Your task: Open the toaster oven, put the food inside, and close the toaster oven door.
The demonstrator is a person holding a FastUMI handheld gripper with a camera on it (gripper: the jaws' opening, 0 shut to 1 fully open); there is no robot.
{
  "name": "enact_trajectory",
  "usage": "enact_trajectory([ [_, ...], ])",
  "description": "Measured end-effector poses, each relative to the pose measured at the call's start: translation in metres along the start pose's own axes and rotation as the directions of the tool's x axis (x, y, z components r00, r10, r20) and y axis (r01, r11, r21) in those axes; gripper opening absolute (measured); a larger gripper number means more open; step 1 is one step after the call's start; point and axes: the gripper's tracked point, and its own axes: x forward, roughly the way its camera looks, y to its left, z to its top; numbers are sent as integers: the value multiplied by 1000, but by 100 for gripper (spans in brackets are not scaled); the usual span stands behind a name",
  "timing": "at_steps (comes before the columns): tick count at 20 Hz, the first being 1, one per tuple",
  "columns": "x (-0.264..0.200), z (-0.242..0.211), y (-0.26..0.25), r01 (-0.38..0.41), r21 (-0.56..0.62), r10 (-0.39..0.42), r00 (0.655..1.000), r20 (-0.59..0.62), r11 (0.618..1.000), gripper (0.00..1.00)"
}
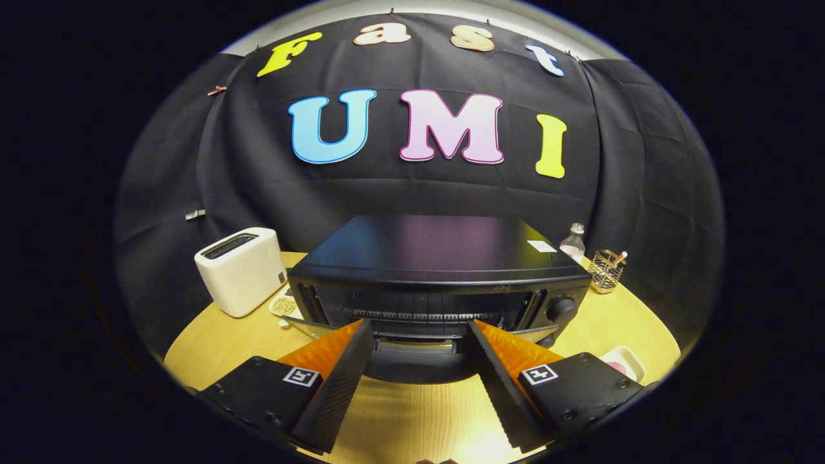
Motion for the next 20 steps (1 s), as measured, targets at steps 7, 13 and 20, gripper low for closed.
enact_trajectory([
  [7,-29,-43,2,-29,-41,27,998,-48,999,97],
  [13,-45,-100,4,-78,-132,57,986,-156,988,99],
  [20,-50,-118,-11,-93,-131,65,976,-208,987,99],
])
